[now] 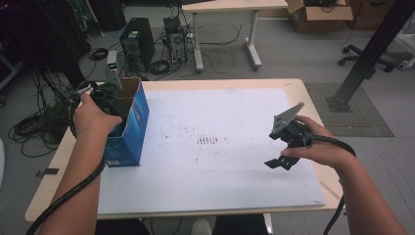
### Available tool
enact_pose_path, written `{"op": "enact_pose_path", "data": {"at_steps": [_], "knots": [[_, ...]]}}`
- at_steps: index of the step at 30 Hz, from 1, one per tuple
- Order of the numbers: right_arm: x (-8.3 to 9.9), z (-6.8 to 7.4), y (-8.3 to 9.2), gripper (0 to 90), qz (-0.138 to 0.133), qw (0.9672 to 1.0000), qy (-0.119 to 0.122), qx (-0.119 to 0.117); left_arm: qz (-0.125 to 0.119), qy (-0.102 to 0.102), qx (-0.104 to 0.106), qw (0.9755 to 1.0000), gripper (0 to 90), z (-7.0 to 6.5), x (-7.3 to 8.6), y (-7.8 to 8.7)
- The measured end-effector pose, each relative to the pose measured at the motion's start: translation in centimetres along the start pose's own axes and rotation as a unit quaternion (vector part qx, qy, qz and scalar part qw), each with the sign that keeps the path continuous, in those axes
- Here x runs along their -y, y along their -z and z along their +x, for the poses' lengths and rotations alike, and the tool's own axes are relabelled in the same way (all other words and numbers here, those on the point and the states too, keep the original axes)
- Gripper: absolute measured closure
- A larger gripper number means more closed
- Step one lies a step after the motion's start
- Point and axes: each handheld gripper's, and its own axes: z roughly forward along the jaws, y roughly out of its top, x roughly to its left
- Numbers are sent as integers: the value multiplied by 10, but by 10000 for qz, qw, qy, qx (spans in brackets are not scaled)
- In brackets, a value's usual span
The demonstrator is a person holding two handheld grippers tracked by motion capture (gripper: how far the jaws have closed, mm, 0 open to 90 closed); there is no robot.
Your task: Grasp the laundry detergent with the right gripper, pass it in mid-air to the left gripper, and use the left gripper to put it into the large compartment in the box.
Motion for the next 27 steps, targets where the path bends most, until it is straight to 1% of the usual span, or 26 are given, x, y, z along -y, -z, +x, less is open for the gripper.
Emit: {"op": "enact_pose_path", "data": {"at_steps": [13, 20, 24, 27], "knots": [[2, 1, 1, 27, -57, 10000, 14, -2, -16, 12, -29, 10000, 308, -2, 1, 8], [3, 2, 3, 26, -87, 10000, 8, 17, 17, 27, -7, 10000, 295, -2, 2, 8], [2, 3, 4, 27, -93, 10000, 15, 18, -13, 18, -59, 10000, 285, -4, 3, 13], [1, 4, 6, 27, -108, 9999, 19, 26, -60, 26, -44, 10000, 271, -4, 4, 18]]}}
